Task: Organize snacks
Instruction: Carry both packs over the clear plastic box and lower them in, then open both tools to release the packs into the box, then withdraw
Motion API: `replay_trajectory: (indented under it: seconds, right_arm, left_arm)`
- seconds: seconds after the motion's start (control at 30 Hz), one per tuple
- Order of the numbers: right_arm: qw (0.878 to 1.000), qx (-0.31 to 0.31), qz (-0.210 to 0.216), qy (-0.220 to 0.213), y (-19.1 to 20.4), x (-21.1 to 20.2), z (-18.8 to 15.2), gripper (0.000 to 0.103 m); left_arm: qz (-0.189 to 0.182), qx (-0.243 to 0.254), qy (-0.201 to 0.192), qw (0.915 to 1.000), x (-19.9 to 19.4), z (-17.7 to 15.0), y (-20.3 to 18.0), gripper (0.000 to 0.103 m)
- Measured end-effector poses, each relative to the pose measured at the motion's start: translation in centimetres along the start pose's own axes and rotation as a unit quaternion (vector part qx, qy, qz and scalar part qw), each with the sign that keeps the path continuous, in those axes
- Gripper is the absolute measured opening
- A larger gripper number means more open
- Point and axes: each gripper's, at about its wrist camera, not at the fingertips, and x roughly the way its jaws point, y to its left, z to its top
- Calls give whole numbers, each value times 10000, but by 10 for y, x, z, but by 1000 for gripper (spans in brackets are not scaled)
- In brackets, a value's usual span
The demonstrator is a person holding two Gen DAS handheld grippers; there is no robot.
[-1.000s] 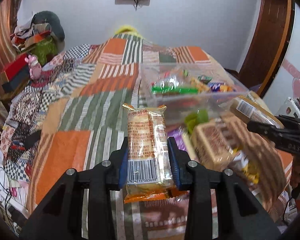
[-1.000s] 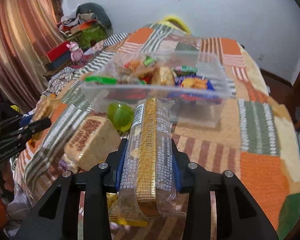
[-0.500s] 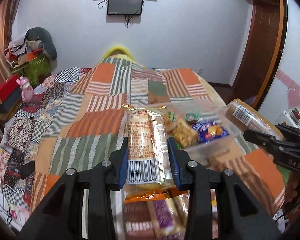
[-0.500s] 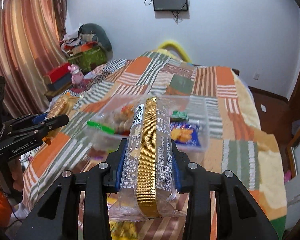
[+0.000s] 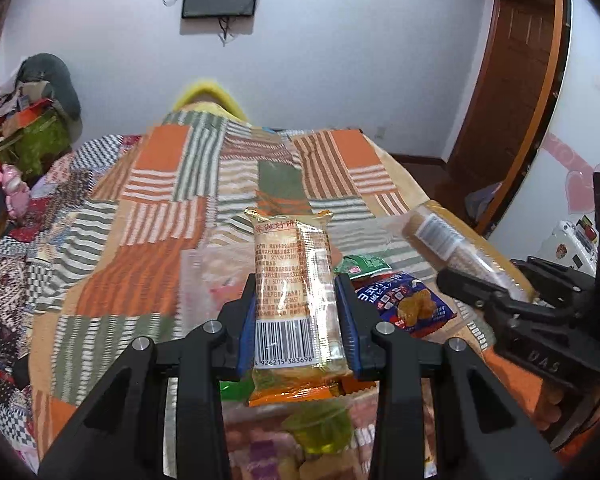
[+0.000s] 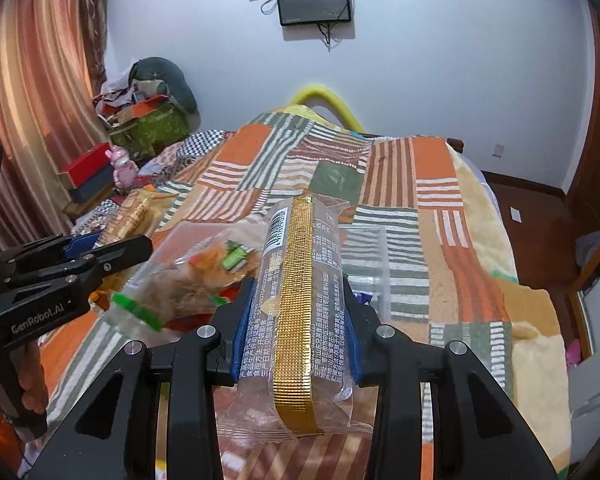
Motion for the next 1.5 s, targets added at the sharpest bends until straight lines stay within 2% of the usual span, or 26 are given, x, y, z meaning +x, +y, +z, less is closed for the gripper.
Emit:
replay_trajectory:
  seconds: [0.37, 0.4, 0.5, 0.63, 0.83, 1.03, 1.27, 1.5]
  right_arm:
    - [9991, -39, -43, 424, -11, 39, -7, 35]
    - [9990, -36, -47, 436, -11, 41, -7, 36]
    - [9991, -45, -82, 412, -12, 38, -5, 36]
    - [9995, -23, -46, 306, -14, 27, 0, 36]
    - [9998, -87, 13, 185, -7, 2, 0, 39]
    - [9996, -261, 59, 96, 9, -27, -11, 47]
    - [9989, -385, 166, 192, 28, -49, -37, 53]
    - [9966, -349, 410, 624, 41, -47, -75, 53]
  left_arm:
    - [-143, 126, 412, 9990, 49, 0, -12, 36]
    - [-151, 132, 440, 9988, 50, 0, -13, 37]
    - [-203, 63, 520, 9984, 51, -1, -14, 53]
    - [-190, 39, 411, 9990, 37, -1, -13, 54]
    - [-150, 56, 146, 9998, -5, 0, -10, 58]
    - [48, 197, 11, 9998, -49, -19, -6, 64]
    - [167, 303, 287, 9990, -74, -62, -4, 65]
    - [126, 225, 637, 9976, -79, -107, -2, 65]
